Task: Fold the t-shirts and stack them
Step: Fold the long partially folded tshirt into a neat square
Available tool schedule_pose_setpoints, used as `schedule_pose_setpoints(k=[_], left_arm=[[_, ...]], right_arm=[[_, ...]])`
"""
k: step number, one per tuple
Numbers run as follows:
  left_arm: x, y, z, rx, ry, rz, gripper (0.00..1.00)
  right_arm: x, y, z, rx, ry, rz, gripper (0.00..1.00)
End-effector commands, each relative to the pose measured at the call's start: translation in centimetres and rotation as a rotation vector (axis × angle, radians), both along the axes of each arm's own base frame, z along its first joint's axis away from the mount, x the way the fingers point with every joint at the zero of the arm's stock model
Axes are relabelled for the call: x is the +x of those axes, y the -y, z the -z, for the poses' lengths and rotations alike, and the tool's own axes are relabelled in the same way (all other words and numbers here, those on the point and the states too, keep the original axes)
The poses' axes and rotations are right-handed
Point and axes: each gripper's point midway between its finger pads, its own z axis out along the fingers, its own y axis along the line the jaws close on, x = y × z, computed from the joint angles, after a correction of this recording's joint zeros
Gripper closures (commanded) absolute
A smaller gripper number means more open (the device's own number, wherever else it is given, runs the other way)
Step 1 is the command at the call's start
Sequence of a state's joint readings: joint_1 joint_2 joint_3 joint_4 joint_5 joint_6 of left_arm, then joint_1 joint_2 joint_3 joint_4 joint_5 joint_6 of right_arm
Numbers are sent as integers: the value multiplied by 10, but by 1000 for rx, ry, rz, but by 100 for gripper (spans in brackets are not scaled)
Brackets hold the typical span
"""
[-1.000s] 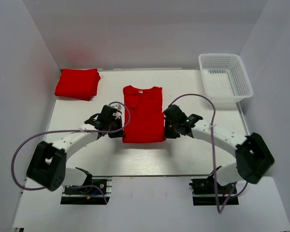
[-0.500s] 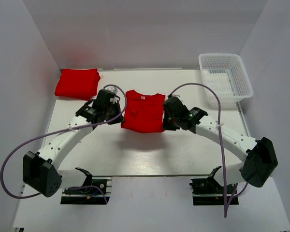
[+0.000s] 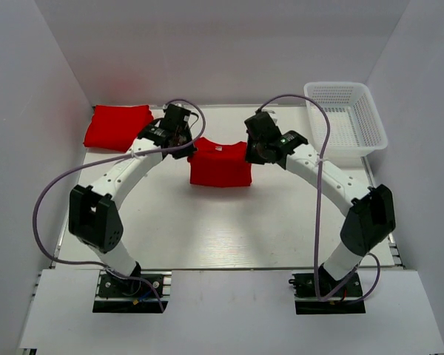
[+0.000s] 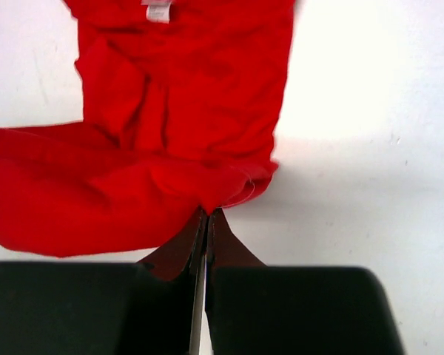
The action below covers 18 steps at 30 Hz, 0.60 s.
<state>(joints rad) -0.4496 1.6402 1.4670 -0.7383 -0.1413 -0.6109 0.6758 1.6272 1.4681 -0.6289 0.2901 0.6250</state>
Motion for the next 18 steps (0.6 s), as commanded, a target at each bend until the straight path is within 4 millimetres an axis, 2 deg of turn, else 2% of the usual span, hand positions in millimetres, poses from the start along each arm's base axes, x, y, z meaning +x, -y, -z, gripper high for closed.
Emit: schedule_pose_setpoints(k=[1,3,5,6,7,8,9,10,11,12,13,16,18], left_arm=[[30,-14,-25,1,71,-75,100],[46,-12,-21,5,63,-86,100],[57,-14,-22,8,57,-98,100],[63,-17,-13,16,41,-109,100],[65,-16,-10,16,41,-109,100],[71,-19,-10,12,49,-118,100],[79,-24,-12,15,66,-139,100],[83,-23,-4,29,54,-130,100],[91,-26,-8,22,72,-141,100],[98,-25,-7,39,89,-116,100],[107,-24,-2,36,96,-99,100],[123,-12,1,27,136,-27,100],[136,-2,-5,3,197,24,100]], right_arm=[[28,0,-13,2,41,-5,100],[39,0,-14,20,36,-2,100],[49,1,-3,21,11,-2,100],[59,1,-13,34,39,1,100],[63,2,-12,37,39,3,100],[69,-1,-3,35,25,-6,100],[77,4,-7,41,35,8,100],[83,3,-10,49,43,10,100],[90,2,-2,45,26,7,100],[95,6,2,50,17,16,100],[102,2,-1,69,18,7,100],[113,4,13,69,-5,11,100],[122,7,17,79,0,26,100]])
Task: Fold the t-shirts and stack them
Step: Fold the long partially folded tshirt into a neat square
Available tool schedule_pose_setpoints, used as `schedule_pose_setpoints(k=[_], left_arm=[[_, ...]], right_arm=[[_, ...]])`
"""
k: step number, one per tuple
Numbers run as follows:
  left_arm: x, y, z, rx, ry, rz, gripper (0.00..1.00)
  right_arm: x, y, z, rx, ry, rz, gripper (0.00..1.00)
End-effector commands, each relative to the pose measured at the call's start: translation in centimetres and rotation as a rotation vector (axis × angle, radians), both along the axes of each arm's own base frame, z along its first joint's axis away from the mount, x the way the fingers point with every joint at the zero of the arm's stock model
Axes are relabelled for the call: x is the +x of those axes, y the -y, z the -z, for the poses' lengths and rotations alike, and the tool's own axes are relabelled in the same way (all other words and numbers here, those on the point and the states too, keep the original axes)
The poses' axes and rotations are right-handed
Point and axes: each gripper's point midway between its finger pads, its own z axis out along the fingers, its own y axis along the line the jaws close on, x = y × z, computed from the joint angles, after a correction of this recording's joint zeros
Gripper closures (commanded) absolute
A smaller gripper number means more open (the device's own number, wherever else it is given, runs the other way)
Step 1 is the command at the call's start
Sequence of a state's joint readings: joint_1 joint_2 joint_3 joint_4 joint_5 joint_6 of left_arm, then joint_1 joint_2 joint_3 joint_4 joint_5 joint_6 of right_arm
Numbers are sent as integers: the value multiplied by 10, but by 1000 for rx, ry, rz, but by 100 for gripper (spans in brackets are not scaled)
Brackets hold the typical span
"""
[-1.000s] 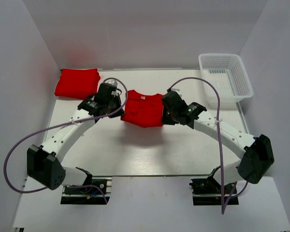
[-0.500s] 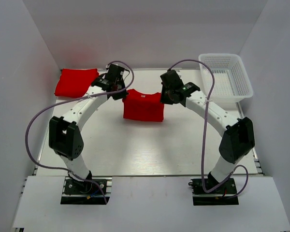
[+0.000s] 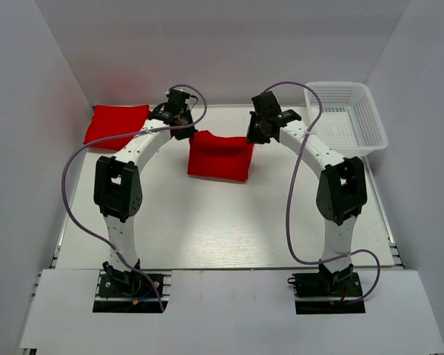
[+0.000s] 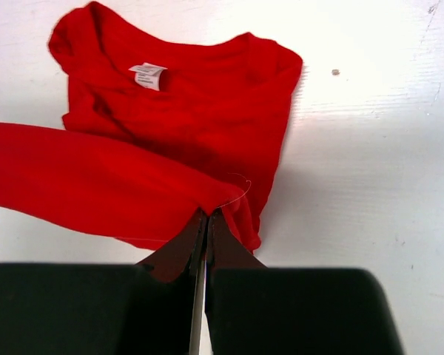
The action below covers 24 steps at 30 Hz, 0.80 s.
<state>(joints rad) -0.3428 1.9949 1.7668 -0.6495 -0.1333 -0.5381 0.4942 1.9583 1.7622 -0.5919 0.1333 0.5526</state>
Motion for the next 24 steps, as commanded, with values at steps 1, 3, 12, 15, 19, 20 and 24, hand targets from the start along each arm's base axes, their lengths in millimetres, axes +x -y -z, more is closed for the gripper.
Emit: schedule_pose_setpoints(k=[1,3,12,15,19,20,24], left_arm=[[31,13,-37,-23,172,99,100],[41,22,-37,-38,217,145,100],[65,32,-8,-42,227,161,100],[74,35,0,-35,236,168,100],[89,47,6,-40,266,233,80],[92,50,7,-46,267,240,59],[107,53,-8,-33,289,240,0]], right_arm=[[23,6,-13,31,51,10,100],[28,6,-10,36,56,13,100],[57,12,17,44,33,7,100],[67,16,22,54,30,34,100],[79,17,21,90,59,66,100],[81,19,21,94,64,72,97],[96,20,9,130,114,83,10]])
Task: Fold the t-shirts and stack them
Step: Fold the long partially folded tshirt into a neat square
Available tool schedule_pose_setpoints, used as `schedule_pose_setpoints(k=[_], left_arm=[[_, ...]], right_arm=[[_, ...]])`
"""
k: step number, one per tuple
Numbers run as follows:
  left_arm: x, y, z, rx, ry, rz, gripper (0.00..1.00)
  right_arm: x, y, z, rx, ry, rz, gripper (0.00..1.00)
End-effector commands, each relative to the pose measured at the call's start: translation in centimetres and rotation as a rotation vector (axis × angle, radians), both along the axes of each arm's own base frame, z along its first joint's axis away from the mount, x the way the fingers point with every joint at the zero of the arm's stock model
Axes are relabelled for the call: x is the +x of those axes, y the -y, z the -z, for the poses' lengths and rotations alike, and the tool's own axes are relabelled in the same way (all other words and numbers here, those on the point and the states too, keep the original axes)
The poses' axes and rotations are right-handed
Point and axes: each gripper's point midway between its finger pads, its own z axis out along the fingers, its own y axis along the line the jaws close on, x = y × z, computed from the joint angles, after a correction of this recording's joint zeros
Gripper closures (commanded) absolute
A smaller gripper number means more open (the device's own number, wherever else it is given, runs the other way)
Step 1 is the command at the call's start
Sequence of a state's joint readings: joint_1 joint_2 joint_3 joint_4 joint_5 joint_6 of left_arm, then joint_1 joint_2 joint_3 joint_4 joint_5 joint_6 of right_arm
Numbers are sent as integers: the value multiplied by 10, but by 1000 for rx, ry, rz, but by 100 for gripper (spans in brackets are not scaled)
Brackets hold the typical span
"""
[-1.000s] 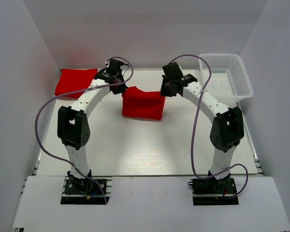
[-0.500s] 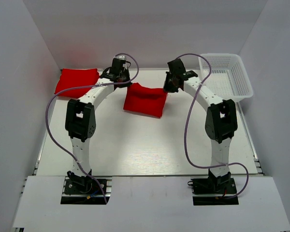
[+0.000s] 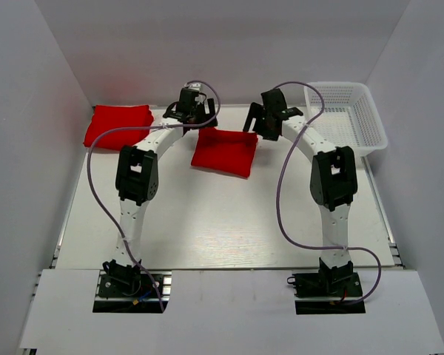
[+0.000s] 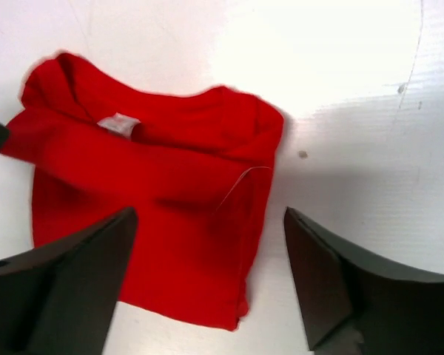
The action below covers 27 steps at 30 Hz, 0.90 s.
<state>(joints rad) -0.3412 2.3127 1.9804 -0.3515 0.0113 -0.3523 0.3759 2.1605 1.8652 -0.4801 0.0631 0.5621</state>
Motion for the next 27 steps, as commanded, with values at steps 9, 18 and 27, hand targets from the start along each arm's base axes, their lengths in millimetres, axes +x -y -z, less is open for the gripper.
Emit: schedule_pose_setpoints(k=[9,18,27], left_arm=[[-4,-16,-75,3,121,-3,0],[-38,2,-11,43,-30,238,0],[-46,-4,60,158,-149,286,0]], right_arm=[[1,-22,-69,47,171,-226,10],[-65,-3,-30,13,47,-257,10],[-87,14,-38,-20,55,-229,10]])
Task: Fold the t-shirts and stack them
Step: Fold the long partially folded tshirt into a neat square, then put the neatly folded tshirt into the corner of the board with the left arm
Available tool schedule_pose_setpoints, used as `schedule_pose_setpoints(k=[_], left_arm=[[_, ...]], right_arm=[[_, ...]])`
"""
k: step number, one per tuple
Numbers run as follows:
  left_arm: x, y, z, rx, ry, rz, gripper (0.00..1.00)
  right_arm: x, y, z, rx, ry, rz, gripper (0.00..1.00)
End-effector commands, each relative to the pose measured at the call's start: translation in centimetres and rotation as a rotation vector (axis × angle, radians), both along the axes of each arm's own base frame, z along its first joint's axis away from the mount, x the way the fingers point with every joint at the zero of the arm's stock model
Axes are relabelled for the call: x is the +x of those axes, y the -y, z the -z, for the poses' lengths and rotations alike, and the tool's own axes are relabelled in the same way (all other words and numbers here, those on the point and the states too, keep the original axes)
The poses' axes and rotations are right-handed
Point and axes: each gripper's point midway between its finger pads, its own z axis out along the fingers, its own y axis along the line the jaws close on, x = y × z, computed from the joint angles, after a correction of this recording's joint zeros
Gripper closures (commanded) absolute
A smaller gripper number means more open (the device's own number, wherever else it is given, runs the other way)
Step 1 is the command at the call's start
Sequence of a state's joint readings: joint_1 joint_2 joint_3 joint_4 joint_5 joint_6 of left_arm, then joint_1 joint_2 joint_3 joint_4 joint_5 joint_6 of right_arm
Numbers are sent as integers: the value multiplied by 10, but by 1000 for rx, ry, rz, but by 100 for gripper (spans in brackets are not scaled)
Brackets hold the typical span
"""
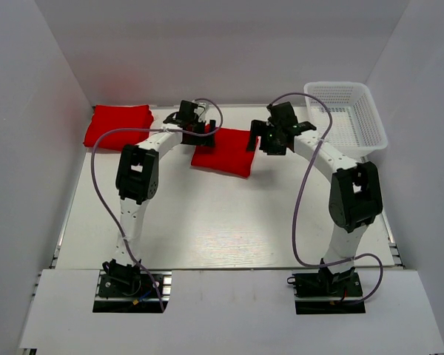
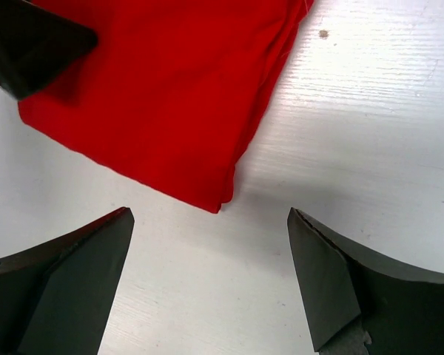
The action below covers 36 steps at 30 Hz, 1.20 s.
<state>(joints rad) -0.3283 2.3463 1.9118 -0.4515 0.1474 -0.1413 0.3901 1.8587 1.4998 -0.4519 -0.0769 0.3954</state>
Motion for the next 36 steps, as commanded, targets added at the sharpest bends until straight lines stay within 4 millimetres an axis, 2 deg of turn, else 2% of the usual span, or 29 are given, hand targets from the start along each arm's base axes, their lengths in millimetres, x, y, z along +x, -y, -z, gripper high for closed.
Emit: schedule_pose_setpoints(k=[1,2,4,5,7,8,10,11,13,14,15,16,17,18,19,20,21,22,23,24,25,26,29,30,31,33,34,35,36], left_arm=[[-6,0,2,73,8,47,0],[-10,6,5,79,14,68,3],[-17,5,17,88,-8,86,9],[-17,10,16,84,4,95,16],[-19,7,24,108,-9,96,22],[-27,10,33,127,-38,120,26],[-27,7,40,146,-43,122,40],[-32,11,45,149,-49,132,50],[-33,11,47,148,-48,132,61],[-32,11,48,151,-58,132,69],[-32,11,50,154,-66,133,91],[-31,11,47,154,-65,133,100],[-30,12,44,154,-65,133,100],[-25,14,25,140,-25,130,100],[-23,15,14,132,0,128,100],[-25,14,8,127,13,128,100],[-17,12,-7,110,66,115,100],[-17,14,-19,97,94,136,100],[-15,12,-44,74,140,145,100],[-14,12,-55,74,162,151,100],[-12,5,-67,79,173,134,100],[-7,0,-90,106,223,132,100],[-11,-8,-110,155,250,150,100],[-9,-8,-122,157,277,156,100],[-12,-10,-132,166,290,166,100],[-11,-20,-144,203,317,174,100],[-12,-23,-142,224,313,177,100],[-10,-32,-155,244,341,158,100],[-10,-36,-161,269,359,167,100]], right_arm=[[1,9,-26,-6,78,7,10],[-2,11,-24,-12,67,11,10],[-7,15,-19,-28,60,17,10],[-9,17,-19,-31,56,20,10],[-13,24,-13,-44,44,53,10],[-14,28,-16,-65,57,76,10],[-16,39,-9,-98,51,120,10],[-15,46,-13,-118,69,149,10],[-18,52,-10,-129,65,171,10],[-21,56,-17,-137,82,184,10],[-22,59,-17,-143,85,192,10],[-25,64,-19,-156,93,205,10],[-26,66,-25,-157,108,213,10],[-25,70,-28,-168,120,229,10],[-28,71,-34,-165,133,228,10],[-31,75,-32,-173,129,233,10],[-36,76,-42,-162,147,242,10],[-40,79,-40,-168,145,245,10],[-46,80,-34,-173,131,241,10],[-52,84,-41,-160,151,251,10],[-56,85,-42,-159,156,251,10],[-61,90,-37,-172,149,260,10],[-74,102,-49,-183,183,294,10],[-81,107,-42,-200,161,302,10],[-85,110,-51,-193,182,309,10],[-92,117,-43,-214,168,327,10],[-96,120,-47,-212,182,337,10],[-99,122,-42,-222,176,339,10],[-101,125,-38,-218,180,354,10]])
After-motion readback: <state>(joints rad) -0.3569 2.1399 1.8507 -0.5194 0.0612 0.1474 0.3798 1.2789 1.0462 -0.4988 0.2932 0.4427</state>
